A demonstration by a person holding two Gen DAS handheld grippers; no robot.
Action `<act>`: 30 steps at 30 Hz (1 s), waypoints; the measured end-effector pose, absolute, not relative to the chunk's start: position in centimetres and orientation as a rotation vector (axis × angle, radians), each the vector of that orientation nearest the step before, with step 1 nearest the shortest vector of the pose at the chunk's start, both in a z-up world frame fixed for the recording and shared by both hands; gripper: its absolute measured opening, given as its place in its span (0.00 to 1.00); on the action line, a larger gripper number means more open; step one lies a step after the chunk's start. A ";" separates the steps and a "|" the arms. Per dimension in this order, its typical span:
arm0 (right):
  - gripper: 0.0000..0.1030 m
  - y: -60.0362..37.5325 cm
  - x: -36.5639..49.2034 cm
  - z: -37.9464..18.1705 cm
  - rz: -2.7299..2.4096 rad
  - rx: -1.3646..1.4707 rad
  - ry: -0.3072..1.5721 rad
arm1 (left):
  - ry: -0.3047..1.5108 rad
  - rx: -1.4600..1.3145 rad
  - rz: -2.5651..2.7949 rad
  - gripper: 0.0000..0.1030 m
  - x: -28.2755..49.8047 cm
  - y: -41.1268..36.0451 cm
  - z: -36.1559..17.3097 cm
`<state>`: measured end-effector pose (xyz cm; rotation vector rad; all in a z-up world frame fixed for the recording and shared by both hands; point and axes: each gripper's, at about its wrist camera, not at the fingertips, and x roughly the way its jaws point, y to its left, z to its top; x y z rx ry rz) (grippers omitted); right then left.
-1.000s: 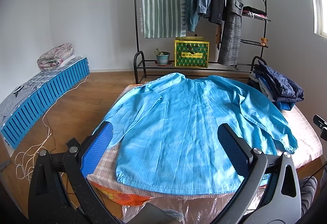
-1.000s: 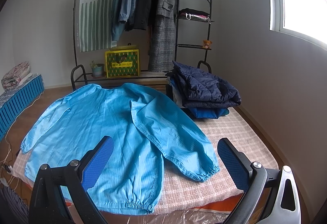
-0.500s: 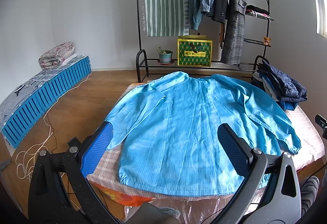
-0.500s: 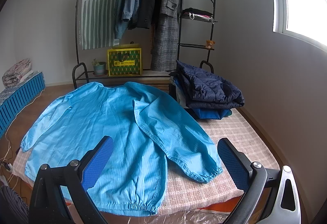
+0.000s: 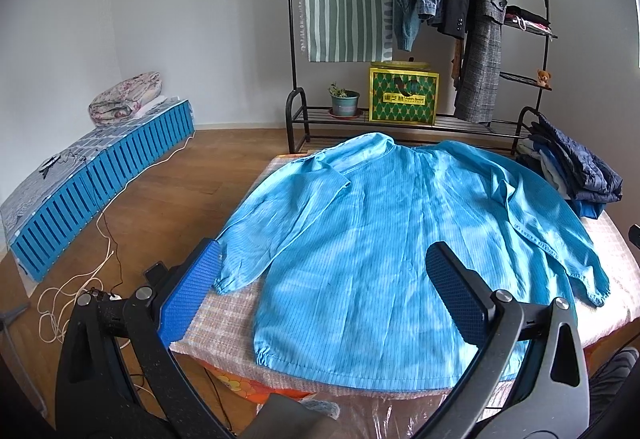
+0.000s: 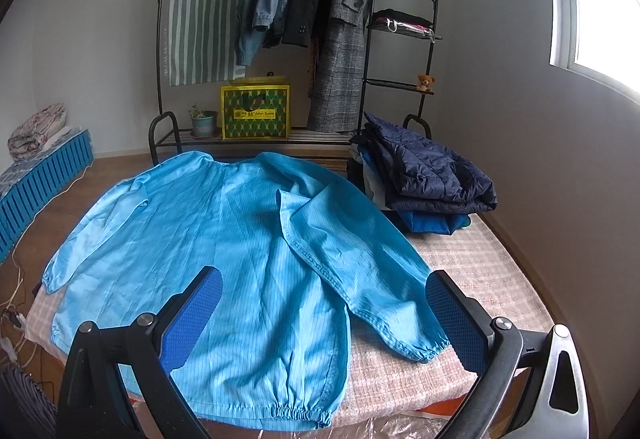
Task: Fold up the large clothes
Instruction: 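Lower the left tool to the coat's cuffed sleeve end and close on it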
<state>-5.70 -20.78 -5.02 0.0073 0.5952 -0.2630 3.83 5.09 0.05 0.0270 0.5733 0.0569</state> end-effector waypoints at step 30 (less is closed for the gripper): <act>1.00 -12.2 2.4 -6.9 -0.182 -0.095 0.690 | 0.797 -0.205 0.206 0.87 15.8 24.3 -13.0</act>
